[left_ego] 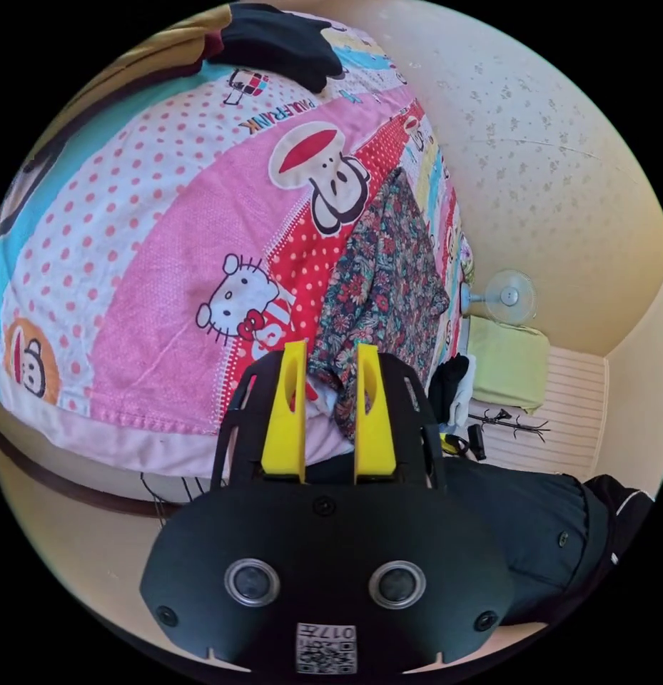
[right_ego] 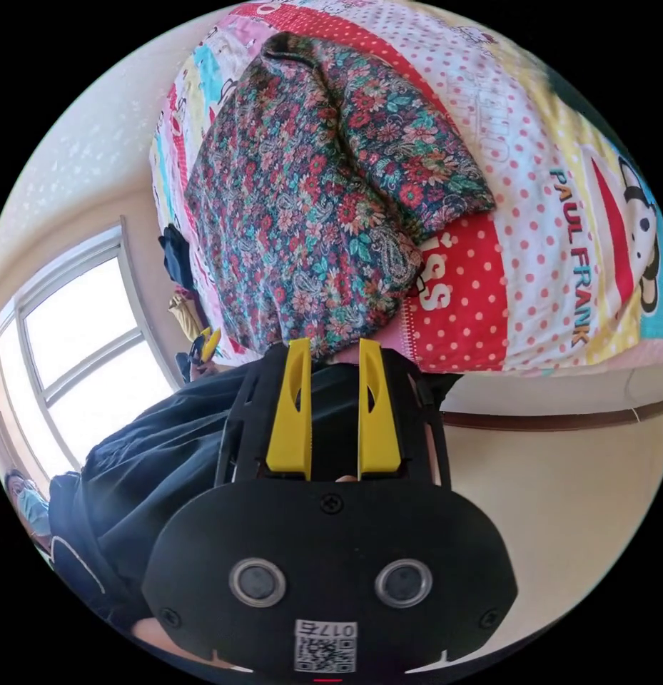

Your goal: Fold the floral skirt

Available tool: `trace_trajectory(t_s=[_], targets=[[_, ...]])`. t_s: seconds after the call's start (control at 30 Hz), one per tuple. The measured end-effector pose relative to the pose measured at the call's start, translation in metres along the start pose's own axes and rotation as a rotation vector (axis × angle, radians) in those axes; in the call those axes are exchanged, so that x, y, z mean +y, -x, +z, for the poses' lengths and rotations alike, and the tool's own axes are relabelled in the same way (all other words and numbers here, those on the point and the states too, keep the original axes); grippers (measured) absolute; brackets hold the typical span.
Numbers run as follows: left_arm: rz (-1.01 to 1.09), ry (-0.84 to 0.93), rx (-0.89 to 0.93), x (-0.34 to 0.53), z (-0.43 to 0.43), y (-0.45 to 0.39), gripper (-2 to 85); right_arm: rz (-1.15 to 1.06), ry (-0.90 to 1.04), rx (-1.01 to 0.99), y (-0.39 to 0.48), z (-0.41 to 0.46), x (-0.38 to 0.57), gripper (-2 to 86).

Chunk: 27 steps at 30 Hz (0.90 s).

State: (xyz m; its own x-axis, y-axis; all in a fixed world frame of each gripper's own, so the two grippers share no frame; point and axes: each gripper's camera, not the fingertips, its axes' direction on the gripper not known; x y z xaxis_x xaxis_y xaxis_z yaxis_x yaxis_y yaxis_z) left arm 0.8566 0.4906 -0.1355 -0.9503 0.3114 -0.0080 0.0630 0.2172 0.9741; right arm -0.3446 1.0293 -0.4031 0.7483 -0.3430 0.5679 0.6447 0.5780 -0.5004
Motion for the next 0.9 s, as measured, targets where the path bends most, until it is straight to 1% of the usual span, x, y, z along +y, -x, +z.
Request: trace_trajectory(t_s=[0.13, 0.27, 0.37, 0.47, 0.5, 0.57, 0.63, 0.7, 0.77, 0.8, 0.87, 0.9], targets=[[0.063, 0.054, -0.005, -0.023, 0.021, 0.003, 11.0, -0.007, 0.011, 0.071, 0.018, -0.014, -0.017, 10.0], [0.091, 0.15, -0.05, -0.038, 0.056, 0.013, 10.8, -0.046, 0.021, 0.116, 0.05, -0.021, -0.044, 9.9], [0.074, 0.147, -0.038, -0.04, 0.065, 0.025, 9.8, -0.101, -0.006, 0.094, 0.086, -0.019, -0.071, 9.8], [0.024, 0.124, 0.028, -0.041, 0.06, 0.044, 6.3, -0.158, -0.032, -0.006, 0.131, -0.003, -0.106, 9.9], [-0.006, 0.14, 0.103, -0.041, 0.06, 0.054, 4.1, -0.167, -0.032, -0.028, 0.14, 0.003, -0.113, 9.9], [0.003, 0.15, 0.215, -0.042, 0.058, 0.061, 2.3, -0.211, -0.019, -0.094, 0.186, 0.033, -0.145, 10.3], [0.044, 0.141, 0.206, -0.042, 0.047, 0.055, 1.5, -0.252, 0.008, -0.106, 0.226, 0.061, -0.168, 10.9], [0.155, 0.144, 0.19, -0.042, 0.031, 0.029, 0.9, -0.29, 0.043, -0.07, 0.269, 0.093, -0.189, 12.1], [0.237, 0.15, 0.199, -0.041, 0.022, 0.006, 0.6, -0.338, 0.091, 0.039, 0.326, 0.137, -0.21, 13.3], [0.283, 0.148, 0.2, -0.039, 0.018, -0.009, 0.5, -0.348, 0.1, 0.076, 0.339, 0.147, -0.214, 13.6], [0.337, 0.146, 0.212, -0.038, 0.014, -0.028, 0.3, -0.37, 0.108, 0.254, 0.385, 0.188, -0.228, 14.5], [0.364, 0.143, 0.228, -0.037, 0.012, -0.04, 0.2, -0.37, 0.104, 0.297, 0.393, 0.197, -0.232, 14.8]])
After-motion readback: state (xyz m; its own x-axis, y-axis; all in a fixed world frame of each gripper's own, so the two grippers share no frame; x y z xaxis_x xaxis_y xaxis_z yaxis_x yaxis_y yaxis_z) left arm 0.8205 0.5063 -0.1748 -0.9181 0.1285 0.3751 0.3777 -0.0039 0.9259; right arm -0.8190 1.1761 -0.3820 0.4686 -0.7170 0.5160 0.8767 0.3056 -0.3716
